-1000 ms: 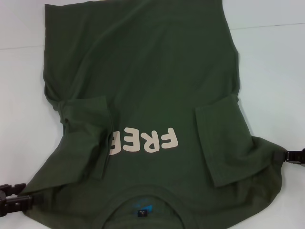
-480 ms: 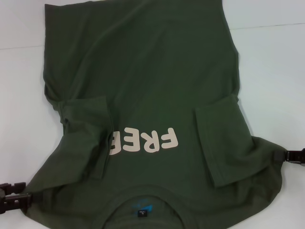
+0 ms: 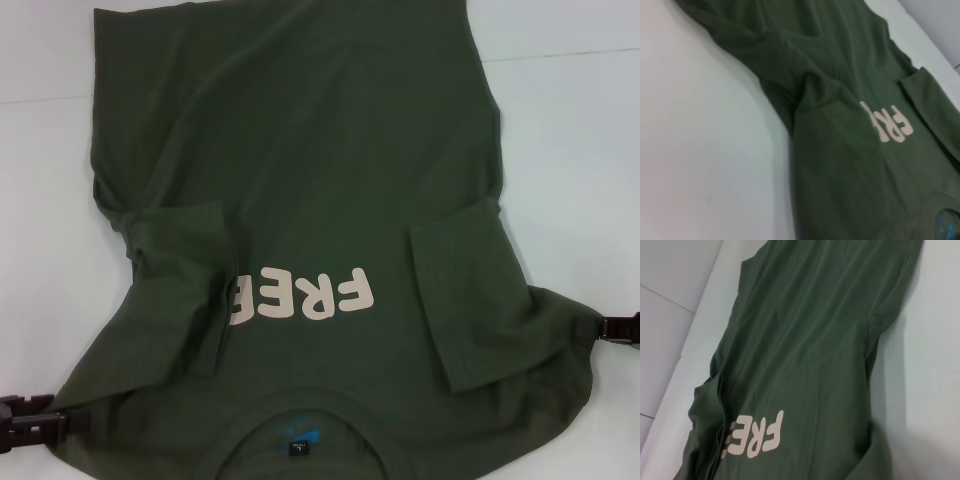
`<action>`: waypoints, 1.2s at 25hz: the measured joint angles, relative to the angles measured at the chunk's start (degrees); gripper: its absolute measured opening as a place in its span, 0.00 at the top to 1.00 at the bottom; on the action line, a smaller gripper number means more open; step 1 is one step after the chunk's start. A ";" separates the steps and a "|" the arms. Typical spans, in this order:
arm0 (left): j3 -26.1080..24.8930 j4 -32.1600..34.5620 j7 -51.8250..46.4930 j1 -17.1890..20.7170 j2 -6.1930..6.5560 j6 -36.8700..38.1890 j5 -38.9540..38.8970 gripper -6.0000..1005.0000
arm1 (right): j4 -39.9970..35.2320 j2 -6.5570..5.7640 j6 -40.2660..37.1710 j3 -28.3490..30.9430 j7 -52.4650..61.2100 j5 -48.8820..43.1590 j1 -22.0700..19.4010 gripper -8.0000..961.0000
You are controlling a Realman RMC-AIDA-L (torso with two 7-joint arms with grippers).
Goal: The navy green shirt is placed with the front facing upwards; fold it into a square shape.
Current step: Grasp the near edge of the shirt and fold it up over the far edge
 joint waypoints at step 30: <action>1.03 -1.37 -1.60 -1.74 0.53 -4.49 1.28 0.31 | 0.00 0.00 0.29 0.00 -0.01 0.02 0.11 0.98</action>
